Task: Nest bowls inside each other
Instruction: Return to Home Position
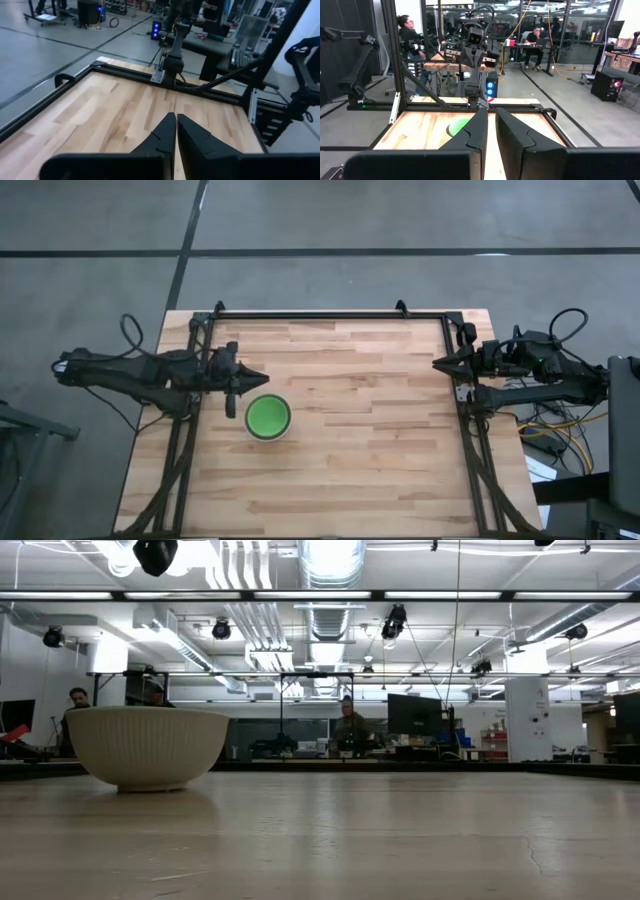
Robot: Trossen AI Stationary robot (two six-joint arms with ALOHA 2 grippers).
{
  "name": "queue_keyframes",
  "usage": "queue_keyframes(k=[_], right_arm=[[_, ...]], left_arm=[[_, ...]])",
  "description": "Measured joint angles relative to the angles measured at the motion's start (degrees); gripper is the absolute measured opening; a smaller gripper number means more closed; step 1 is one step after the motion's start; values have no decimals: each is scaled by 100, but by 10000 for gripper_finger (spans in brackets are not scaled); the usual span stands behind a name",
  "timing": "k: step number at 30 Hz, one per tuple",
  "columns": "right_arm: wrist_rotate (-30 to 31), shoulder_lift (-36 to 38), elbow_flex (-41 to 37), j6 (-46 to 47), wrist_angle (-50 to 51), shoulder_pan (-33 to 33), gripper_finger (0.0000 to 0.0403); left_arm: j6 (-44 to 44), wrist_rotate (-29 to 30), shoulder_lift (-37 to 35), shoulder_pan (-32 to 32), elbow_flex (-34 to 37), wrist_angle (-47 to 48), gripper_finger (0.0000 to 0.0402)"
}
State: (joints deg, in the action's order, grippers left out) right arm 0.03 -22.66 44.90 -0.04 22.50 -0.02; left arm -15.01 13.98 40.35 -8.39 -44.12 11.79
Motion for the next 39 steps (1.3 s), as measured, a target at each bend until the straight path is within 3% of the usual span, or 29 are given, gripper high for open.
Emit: queue_keyframes(k=[9,13,19,39], right_arm=[[0,-1,1,0,0,-1,34],[0,-1,1,-1,0,1,34],[0,-1,1,0,0,-1,34],[0,-1,1,1,0,-1,34]], left_arm=[[-44,-261,-541,-1,40,674,17],[278,-399,-746,1,124,741,14],[36,-407,-1155,1,501,713,14],[249,-426,-2854,1,2152,-430,14]])
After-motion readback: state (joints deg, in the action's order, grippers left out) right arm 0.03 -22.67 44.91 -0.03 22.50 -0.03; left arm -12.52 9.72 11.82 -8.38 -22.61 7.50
